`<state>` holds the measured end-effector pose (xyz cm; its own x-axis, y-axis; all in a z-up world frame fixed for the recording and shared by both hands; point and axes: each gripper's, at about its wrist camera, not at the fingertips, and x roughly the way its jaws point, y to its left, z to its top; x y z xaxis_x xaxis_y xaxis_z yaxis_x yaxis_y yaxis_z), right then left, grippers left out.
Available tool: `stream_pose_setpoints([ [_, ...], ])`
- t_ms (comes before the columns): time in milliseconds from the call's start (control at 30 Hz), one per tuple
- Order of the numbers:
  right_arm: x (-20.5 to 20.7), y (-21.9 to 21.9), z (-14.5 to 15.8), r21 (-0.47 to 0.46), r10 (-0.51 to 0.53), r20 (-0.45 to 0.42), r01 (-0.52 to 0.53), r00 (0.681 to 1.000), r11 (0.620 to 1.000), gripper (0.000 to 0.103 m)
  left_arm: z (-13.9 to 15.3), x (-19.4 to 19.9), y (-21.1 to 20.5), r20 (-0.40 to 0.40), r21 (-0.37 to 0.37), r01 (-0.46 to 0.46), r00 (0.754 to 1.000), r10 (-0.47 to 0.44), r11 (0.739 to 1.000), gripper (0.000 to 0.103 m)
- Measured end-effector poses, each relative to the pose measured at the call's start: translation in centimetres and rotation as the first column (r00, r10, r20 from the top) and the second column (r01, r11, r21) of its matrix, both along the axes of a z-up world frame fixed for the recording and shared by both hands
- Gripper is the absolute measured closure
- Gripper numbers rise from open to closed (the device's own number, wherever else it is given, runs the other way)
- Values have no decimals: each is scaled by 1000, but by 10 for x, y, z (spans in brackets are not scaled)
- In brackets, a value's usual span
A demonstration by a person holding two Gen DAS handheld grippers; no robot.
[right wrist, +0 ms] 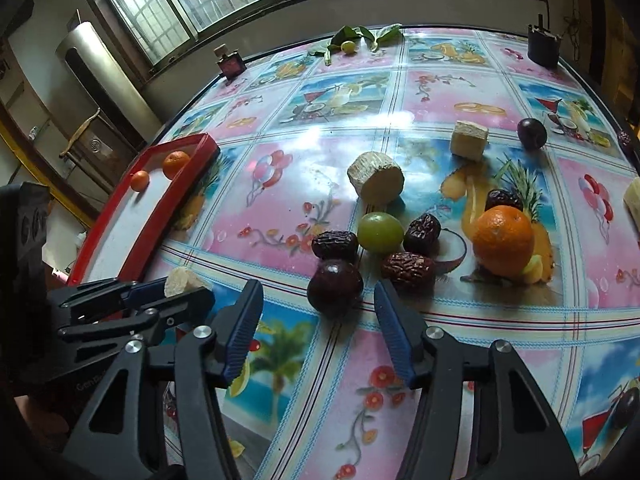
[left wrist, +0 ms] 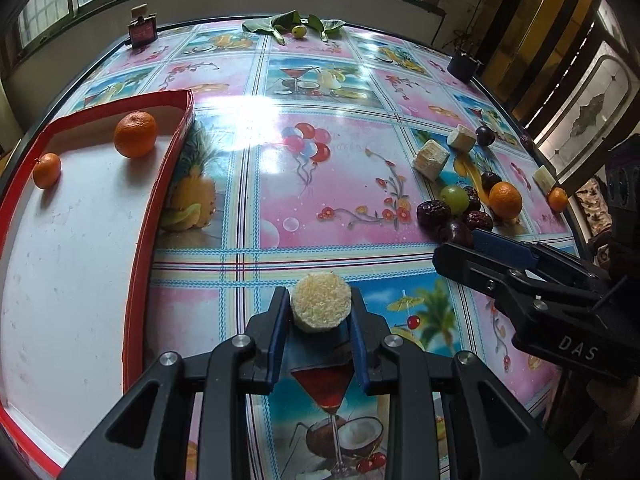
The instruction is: Organize fruits
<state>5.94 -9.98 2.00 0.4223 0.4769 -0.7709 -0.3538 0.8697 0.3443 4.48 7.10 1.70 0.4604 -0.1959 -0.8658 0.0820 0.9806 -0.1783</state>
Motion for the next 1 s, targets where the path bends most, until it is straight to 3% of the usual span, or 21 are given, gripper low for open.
stream_pose_setpoints([
  [133, 7, 8, -3, -21, 7, 6, -7, 1000, 1000, 47, 0, 1, 2, -2, -10, 5, 1000, -5, 1000, 75],
  [200, 10, 12, -3, -58, 20, 15, -19, 1000, 998, 56, 0, 0, 3, 1, -9, 8, 1000, -8, 1000, 75],
  [267, 9, 15, -3, -113, 30, 24, -27, 999, 993, 72, -1, -2, 3, 8, -6, 10, 1000, -10, 1000, 75],
  [667, -27, 2, 7, -164, 51, 52, -42, 997, 986, 72, 2, -19, -10, 38, 30, 51, 998, -52, 998, 75],
  [1000, -90, -33, 13, -120, -6, 34, 10, 999, 993, 72, 16, -48, -27, 83, 41, 115, 990, -118, 993, 75],
])
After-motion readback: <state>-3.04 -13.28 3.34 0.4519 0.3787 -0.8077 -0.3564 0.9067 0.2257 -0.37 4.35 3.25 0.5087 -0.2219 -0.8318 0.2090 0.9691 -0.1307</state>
